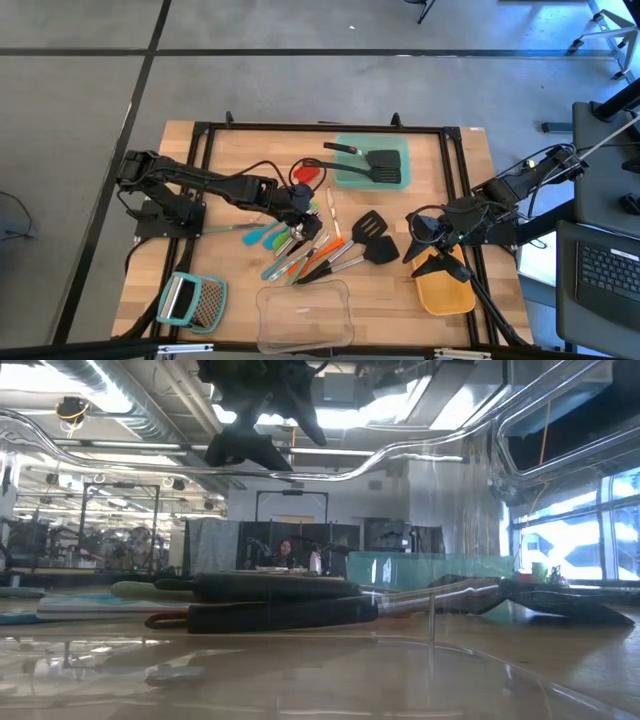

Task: Pick & Place Kitchen Items
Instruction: Put the blue table knife into the transparent bin

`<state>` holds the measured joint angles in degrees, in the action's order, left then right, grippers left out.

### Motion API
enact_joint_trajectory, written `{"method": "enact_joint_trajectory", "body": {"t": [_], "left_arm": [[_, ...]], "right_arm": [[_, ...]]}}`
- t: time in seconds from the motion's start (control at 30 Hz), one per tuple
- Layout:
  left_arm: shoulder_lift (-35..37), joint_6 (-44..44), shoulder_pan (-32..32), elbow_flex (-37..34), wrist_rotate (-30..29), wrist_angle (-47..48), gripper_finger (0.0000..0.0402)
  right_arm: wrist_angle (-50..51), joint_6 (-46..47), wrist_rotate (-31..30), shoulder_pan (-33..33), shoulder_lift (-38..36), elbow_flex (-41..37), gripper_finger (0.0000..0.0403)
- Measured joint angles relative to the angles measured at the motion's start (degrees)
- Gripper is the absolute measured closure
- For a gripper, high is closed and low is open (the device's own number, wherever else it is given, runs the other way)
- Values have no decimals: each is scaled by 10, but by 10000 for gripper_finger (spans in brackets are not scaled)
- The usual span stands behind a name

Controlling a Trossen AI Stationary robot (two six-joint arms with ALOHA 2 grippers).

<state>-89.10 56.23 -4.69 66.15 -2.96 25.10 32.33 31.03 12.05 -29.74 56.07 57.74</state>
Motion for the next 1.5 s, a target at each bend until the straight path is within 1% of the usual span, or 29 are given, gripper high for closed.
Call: {"method": "enact_joint_trajectory", "body": {"t": [0.2, 0.27, 0.37, 0.43, 0.5, 0.6, 0.73, 0.87, 0.93, 1.0, 1.13, 1.3, 1.4, 1.5], "left_arm": [[0, 0, 0, 0, 3, 4, 162], [0, 2, 0, 0, 23, 6, 162], [-2, 1, -6, 0, 69, 25, 162], [-9, 0, -17, 0, 82, 47, 162], [-19, 0, -29, 0, 85, 71, 162], [-42, 1, -42, 0, 93, 82, 162], [-80, -2, -60, 0, 113, 66, 162], [-116, -19, -78, 0, 118, 59, 162], [-133, -31, -85, 0, 111, 60, 162], [-144, -41, -92, 0, 92, 59, 162], [-165, -68, -105, 11, 35, 73, 162], [-180, -105, -118, 43, -35, 91, 162], [-182, -128, -122, 56, -57, 96, 162], [-182, -130, -121, 57, -61, 102, 162]], "right_arm": [[-1, 0, 0, 0, 0, 0, 202], [-1, 0, 0, 0, 0, 0, 202], [-3, 0, 0, 0, 0, 0, 202], [-4, 0, 0, 0, 0, 0, 202], [-4, 0, -1, 0, 0, 0, 202], [-4, 0, -15, 0, 0, 0, 202], [-4, -5, -29, 0, 0, 0, 202], [-4, -11, -30, 0, 0, 0, 202], [-4, -11, -31, 0, 0, 0, 202], [-4, -11, -30, 0, 0, 0, 202], [-4, -11, -30, 0, 0, 0, 202], [-4, -11, -30, 0, 0, 0, 202], [-4, -11, -30, 0, 0, 0, 202], [-2, -13, -31, 0, 0, 0, 202]]}}
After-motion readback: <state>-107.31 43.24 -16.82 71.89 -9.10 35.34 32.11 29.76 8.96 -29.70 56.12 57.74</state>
